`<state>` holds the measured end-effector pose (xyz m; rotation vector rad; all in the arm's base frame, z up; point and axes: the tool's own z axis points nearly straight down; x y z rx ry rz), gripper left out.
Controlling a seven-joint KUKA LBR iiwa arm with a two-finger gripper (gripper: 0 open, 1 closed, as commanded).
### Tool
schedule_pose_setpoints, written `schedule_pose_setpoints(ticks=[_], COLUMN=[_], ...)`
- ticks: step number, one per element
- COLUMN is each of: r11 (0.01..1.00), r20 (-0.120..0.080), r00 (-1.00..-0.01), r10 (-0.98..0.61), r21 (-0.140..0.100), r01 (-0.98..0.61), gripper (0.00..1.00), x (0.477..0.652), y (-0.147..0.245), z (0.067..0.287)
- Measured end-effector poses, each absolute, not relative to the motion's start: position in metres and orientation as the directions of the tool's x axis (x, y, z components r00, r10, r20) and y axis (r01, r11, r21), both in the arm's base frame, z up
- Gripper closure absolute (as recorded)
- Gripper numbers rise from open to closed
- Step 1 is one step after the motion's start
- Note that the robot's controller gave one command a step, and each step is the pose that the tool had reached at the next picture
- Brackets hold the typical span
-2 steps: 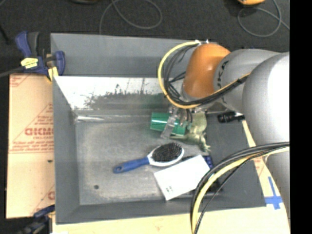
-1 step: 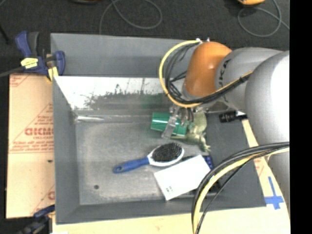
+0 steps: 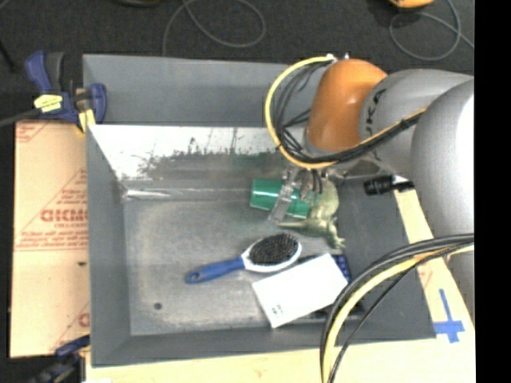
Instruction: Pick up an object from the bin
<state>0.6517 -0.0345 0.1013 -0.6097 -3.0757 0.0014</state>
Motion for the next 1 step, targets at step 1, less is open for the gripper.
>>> schedule_pose_setpoints(ticks=[1], r11=[0.924], r20=[-0.003], r00=[-0.924], r10=[0.381], r21=[0.001], r01=[0.381], gripper=[1.00], x=[0.6538], y=[-0.0348], z=[0.1216])
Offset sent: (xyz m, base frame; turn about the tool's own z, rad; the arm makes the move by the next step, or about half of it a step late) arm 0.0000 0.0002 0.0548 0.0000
